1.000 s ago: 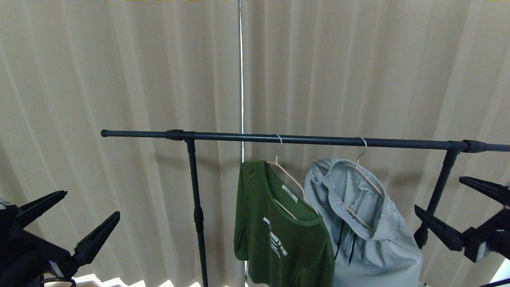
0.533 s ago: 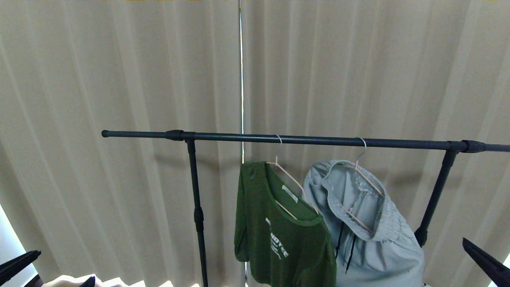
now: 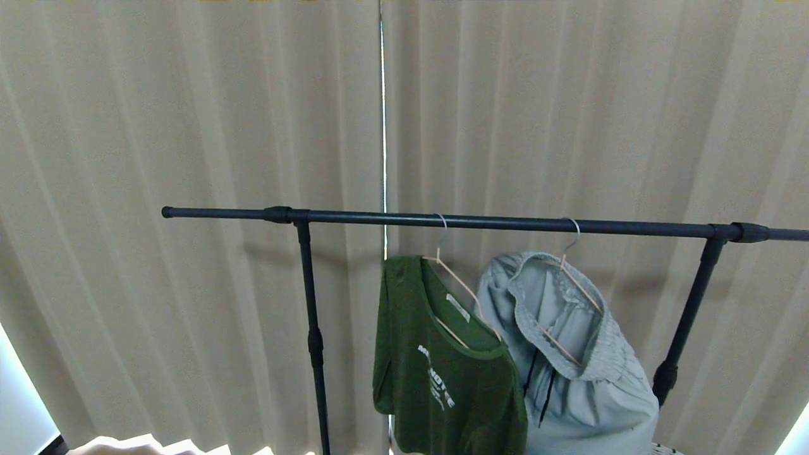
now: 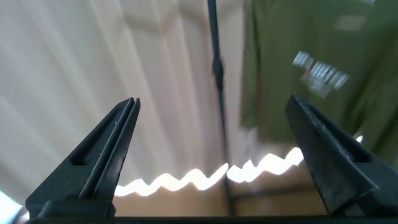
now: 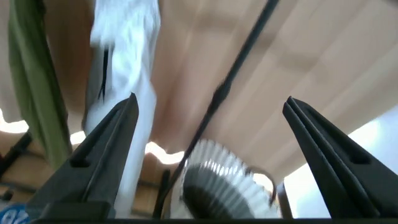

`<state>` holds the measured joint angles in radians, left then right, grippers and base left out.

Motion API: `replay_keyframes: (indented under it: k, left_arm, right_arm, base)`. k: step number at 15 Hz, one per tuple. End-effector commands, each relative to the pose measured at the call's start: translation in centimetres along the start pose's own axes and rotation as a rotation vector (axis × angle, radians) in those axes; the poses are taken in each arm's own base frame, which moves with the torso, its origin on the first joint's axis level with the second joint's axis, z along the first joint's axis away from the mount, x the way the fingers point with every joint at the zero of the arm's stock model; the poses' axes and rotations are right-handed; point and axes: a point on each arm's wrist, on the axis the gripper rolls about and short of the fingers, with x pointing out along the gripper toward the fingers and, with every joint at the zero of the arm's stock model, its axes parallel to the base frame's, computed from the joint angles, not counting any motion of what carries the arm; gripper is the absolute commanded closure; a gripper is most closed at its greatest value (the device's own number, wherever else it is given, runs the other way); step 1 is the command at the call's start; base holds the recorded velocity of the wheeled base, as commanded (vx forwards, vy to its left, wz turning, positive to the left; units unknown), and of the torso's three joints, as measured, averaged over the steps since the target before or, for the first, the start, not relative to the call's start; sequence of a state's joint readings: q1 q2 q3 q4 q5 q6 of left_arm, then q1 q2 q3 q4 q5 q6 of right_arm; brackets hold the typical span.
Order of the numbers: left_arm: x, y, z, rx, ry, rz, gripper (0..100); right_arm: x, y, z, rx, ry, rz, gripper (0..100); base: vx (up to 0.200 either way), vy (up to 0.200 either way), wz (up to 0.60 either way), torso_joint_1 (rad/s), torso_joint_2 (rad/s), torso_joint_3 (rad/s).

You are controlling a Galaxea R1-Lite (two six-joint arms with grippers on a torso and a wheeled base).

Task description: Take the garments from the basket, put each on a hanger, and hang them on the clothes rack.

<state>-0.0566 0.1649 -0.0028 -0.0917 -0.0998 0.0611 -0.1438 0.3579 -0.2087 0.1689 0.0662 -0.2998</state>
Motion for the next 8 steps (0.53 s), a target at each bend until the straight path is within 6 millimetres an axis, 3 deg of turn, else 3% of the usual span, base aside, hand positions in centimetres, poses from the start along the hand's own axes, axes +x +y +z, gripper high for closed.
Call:
replay_keyframes:
  k: [1,3,8]
  left_arm:
    - [-0.7,-0.1,-0.2,-0.001,-0.083,0.012,0]
    - [-0.8,-0.1,-0.2,-0.001,-0.097,0.035,0]
    - [-0.8,-0.2,-0.3,0.055,-0.094,-0.052,0]
  right_arm:
    - [-1.2,0.6,-1.7,0.006,-0.078,-0.021,0]
    - [-1.4,1.3,-3.7,0.010,-0.138,-0.010,0]
    - [-0.7,1.4,-4.4,0.200,-0.146,0.028,0]
  base:
    - [0.000,0.000,0.00,0.000,0.00,0.000]
    - [0.000,0.000,0.00,0.000,0.00,0.000]
    - [0.000,0.000,0.00,0.000,0.00,0.000]
